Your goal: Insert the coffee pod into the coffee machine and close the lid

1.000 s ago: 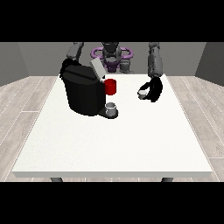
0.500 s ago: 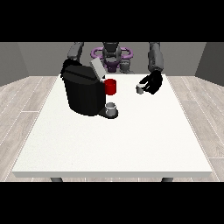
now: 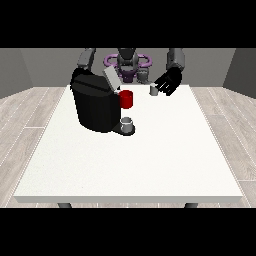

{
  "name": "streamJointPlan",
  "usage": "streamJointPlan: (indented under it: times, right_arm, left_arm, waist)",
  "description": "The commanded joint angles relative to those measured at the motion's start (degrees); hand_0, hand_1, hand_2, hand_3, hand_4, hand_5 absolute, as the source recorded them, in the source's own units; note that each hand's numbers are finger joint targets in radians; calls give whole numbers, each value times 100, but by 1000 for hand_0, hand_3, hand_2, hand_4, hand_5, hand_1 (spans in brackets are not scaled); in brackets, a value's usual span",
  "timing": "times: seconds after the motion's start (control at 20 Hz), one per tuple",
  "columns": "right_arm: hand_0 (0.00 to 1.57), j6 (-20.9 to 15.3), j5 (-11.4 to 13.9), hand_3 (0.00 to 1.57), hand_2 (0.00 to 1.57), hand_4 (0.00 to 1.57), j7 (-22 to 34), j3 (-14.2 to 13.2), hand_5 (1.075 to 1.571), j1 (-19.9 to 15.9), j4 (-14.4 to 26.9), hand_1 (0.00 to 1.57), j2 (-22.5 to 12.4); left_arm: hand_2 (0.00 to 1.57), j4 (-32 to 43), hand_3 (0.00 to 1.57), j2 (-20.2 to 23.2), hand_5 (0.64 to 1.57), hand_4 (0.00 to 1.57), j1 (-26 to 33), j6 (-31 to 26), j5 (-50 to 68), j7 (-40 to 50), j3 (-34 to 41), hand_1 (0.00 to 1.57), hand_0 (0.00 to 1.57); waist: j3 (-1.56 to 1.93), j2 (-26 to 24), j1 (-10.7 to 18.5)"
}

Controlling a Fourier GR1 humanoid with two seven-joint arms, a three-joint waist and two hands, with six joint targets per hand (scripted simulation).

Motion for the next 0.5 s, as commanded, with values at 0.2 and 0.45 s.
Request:
streamJointPlan:
  times: [0.2,0.45]
  right_arm:
    - [0,405,-237,0,0,497,-359,10,1571,-67,-71,0,-100]
    - [0,158,-96,0,0,495,-211,122,1571,-155,-120,0,44]
  left_arm:
    - [1332,9,1288,305,1571,556,-542,-165,40,159,344,1255,1255]
    - [1218,-59,1232,385,1571,520,-1039,-319,16,432,414,1072,1072]
  waist:
    - [0,316,-328]
    - [0,273,-473]
